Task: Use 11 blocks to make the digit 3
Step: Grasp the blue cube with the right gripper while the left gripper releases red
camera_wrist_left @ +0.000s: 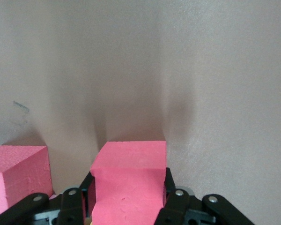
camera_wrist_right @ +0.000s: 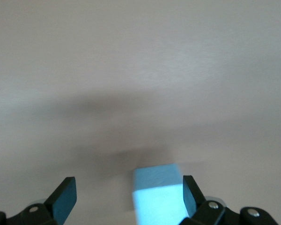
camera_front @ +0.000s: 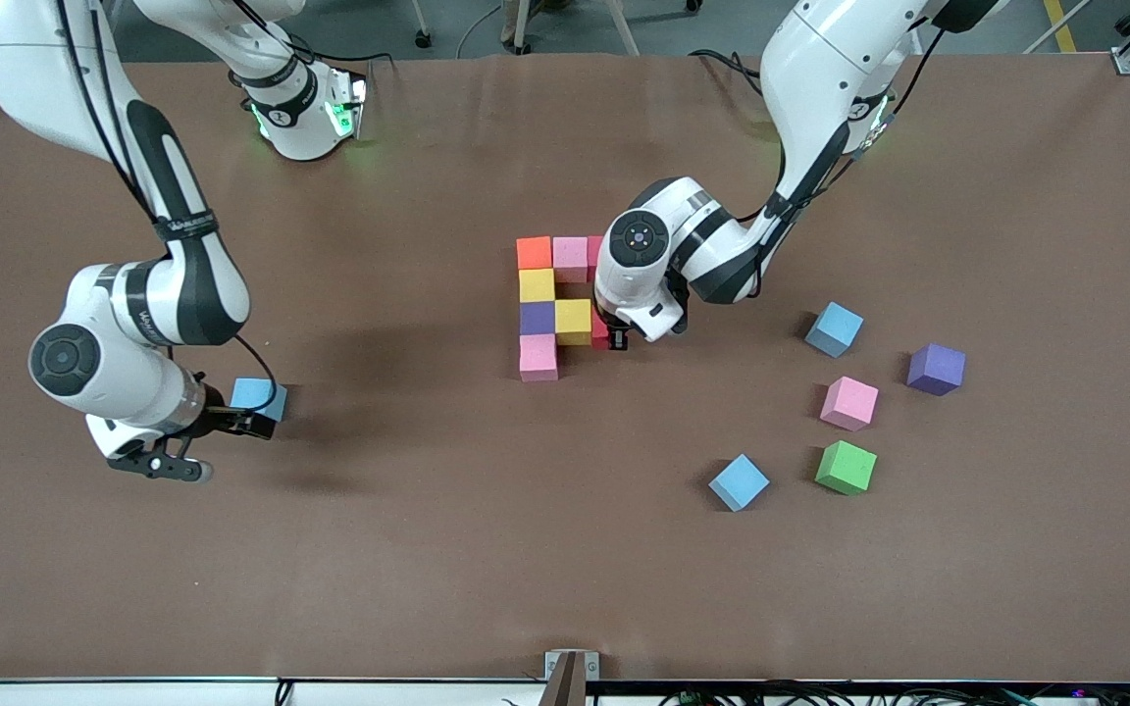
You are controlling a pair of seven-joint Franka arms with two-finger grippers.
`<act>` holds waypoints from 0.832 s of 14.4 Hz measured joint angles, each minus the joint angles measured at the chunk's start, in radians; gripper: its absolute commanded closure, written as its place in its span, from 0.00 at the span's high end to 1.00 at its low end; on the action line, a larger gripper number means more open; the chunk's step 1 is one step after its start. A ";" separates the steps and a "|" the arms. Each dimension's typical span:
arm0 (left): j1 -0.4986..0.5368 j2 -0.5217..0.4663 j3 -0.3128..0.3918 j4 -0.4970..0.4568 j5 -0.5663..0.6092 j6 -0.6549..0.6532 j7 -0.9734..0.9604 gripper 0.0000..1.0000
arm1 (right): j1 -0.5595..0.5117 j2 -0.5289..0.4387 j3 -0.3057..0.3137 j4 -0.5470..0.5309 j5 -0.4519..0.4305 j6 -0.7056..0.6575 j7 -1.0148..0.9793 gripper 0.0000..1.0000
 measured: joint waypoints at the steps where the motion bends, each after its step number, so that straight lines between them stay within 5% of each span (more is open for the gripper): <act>1: 0.000 0.000 0.000 0.000 0.000 0.000 0.000 0.59 | -0.015 -0.007 0.000 -0.046 0.000 0.053 -0.017 1.00; 5: 0.000 0.004 0.000 0.002 0.001 -0.001 0.000 0.81 | -0.026 -0.023 0.008 -0.157 0.000 0.145 -0.026 1.00; 6: -0.001 0.010 0.000 0.002 0.001 0.000 0.000 0.98 | -0.026 -0.027 0.012 -0.166 0.000 0.145 -0.026 1.00; 12: -0.004 0.033 0.000 0.014 0.035 -0.008 0.001 1.00 | -0.026 -0.040 0.018 -0.217 0.000 0.145 -0.026 1.00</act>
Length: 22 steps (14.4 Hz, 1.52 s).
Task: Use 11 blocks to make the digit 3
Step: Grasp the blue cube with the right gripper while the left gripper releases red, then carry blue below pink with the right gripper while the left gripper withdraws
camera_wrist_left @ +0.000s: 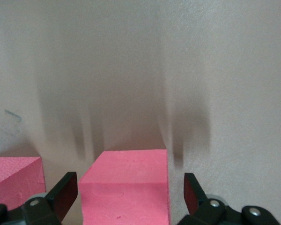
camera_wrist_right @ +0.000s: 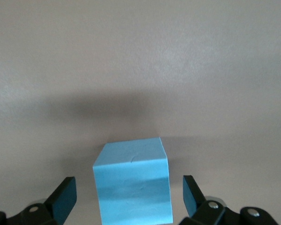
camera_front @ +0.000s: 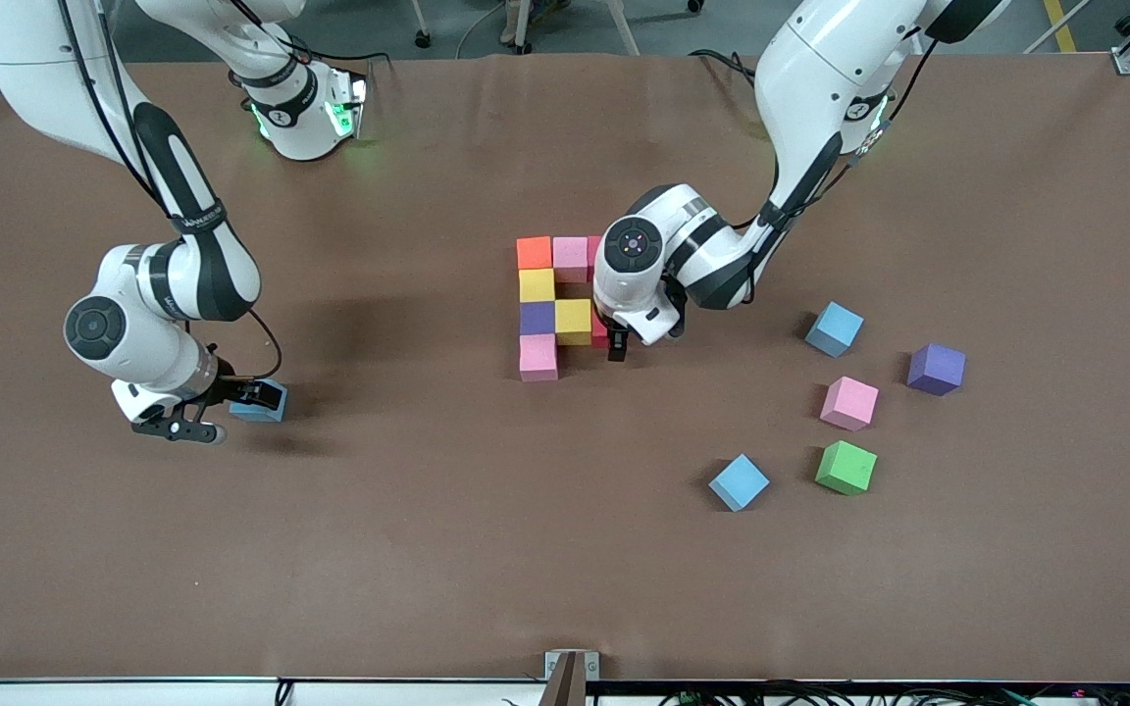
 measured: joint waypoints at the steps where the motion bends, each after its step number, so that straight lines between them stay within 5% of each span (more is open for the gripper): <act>1: 0.000 0.000 0.000 0.004 0.001 -0.006 0.001 1.00 | 0.000 0.000 0.000 -0.004 0.000 0.000 0.000 1.00; 5: -0.002 -0.021 -0.012 0.023 0.003 -0.042 0.031 1.00 | 0.000 0.000 0.000 -0.010 0.000 0.001 0.000 0.87; 10: 0.000 -0.112 -0.020 0.111 0.003 -0.250 0.097 1.00 | 0.000 0.000 0.000 -0.013 0.000 0.014 0.000 0.71; 11: 0.004 -0.128 -0.019 0.139 0.003 -0.292 0.122 1.00 | 0.000 0.000 0.000 -0.015 0.000 0.020 0.000 0.61; 14: 0.043 -0.154 -0.015 0.225 0.003 -0.391 0.222 1.00 | 0.000 0.001 0.001 -0.018 0.000 0.039 0.000 0.10; 15: 0.069 -0.157 -0.014 0.252 0.003 -0.408 0.271 1.00 | 0.001 0.001 0.001 -0.018 0.000 0.039 0.000 0.02; 22: 0.273 -0.170 -0.011 0.348 0.003 -0.506 0.739 1.00 | 0.157 -0.001 0.015 0.101 0.004 -0.116 0.007 0.00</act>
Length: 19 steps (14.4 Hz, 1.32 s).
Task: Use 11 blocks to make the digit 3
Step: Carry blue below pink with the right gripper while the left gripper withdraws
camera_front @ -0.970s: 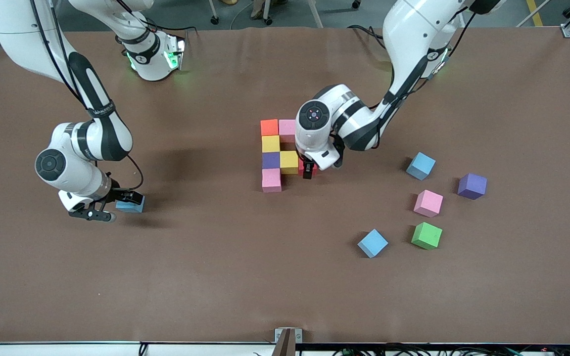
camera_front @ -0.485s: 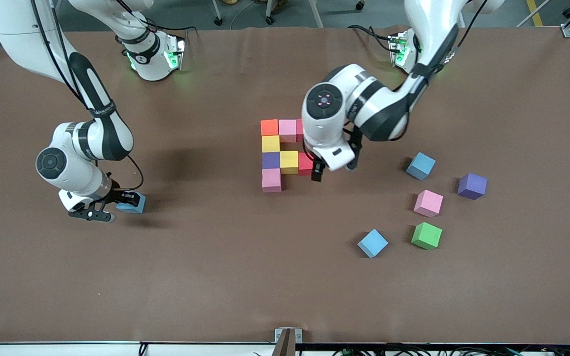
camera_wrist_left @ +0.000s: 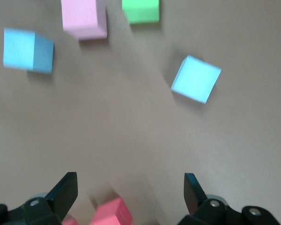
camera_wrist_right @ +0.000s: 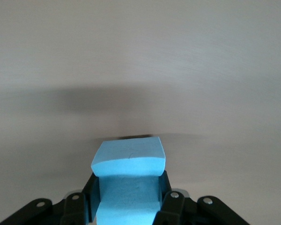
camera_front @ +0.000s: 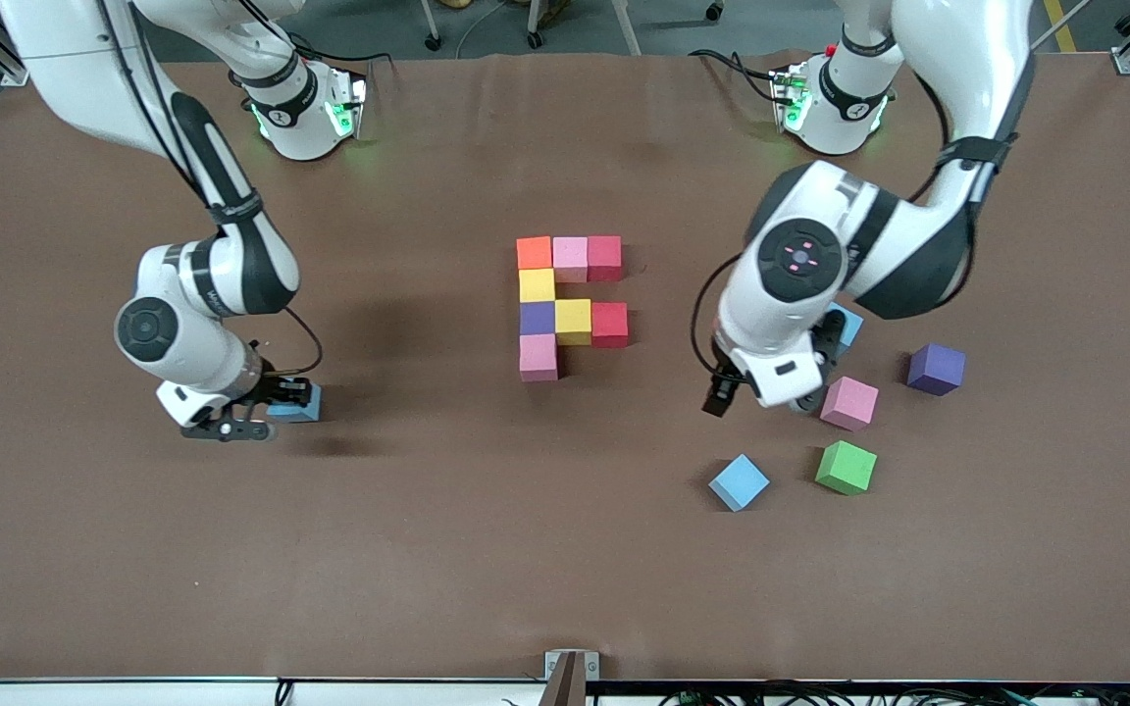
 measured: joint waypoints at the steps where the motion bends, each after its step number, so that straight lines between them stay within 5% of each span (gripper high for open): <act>1: 0.019 -0.005 0.002 0.013 0.000 -0.016 0.078 1.00 | 0.038 -0.001 0.001 0.032 0.014 -0.022 0.011 0.00; 6: 0.119 -0.076 0.006 0.038 0.000 -0.105 0.443 1.00 | 0.208 0.021 0.003 0.188 0.076 -0.088 0.158 0.00; 10: 0.181 -0.124 0.008 0.059 0.001 -0.190 0.751 1.00 | 0.322 0.158 0.004 0.437 0.077 -0.240 0.333 0.00; 14: 0.243 -0.184 0.011 0.066 0.001 -0.211 1.038 1.00 | 0.373 0.290 0.003 0.594 0.106 -0.251 0.393 0.00; 19: 0.232 -0.247 0.097 0.011 -0.064 -0.227 1.298 1.00 | 0.406 0.417 0.003 0.804 0.113 -0.299 0.468 0.00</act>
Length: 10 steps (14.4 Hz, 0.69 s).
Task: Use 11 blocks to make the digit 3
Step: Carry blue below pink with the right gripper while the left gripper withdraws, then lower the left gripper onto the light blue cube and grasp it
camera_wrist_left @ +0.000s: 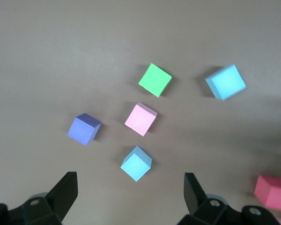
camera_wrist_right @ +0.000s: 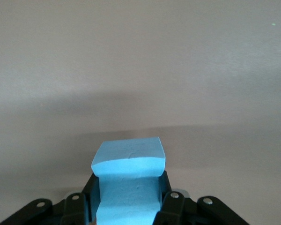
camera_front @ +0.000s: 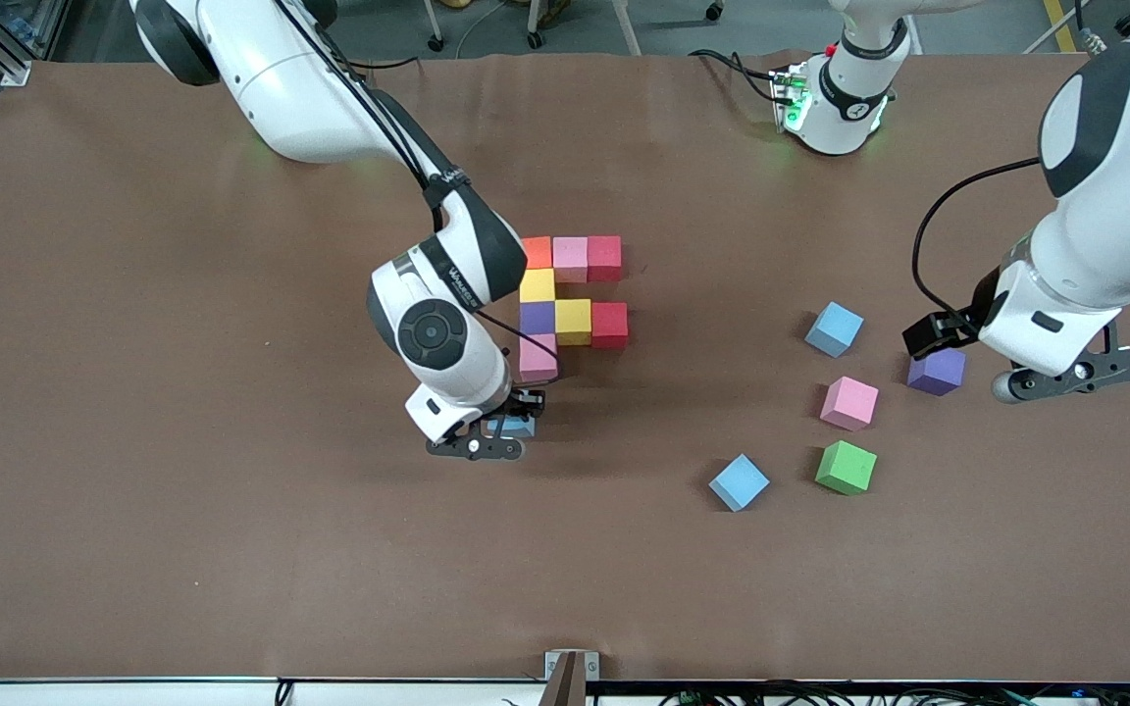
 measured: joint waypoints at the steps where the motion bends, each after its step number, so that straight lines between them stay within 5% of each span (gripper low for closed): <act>1: -0.011 -0.014 0.025 -0.019 -0.015 0.000 0.039 1.00 | 0.006 0.026 0.000 0.036 0.000 -0.009 0.006 0.00; 5: -0.093 -0.101 0.144 -0.111 -0.068 -0.002 0.138 1.00 | 0.037 0.089 -0.005 0.095 0.000 -0.035 0.017 0.00; 10: -0.100 -0.126 0.160 -0.189 -0.085 0.043 0.158 1.00 | 0.058 0.102 -0.015 0.097 -0.022 -0.058 0.017 0.00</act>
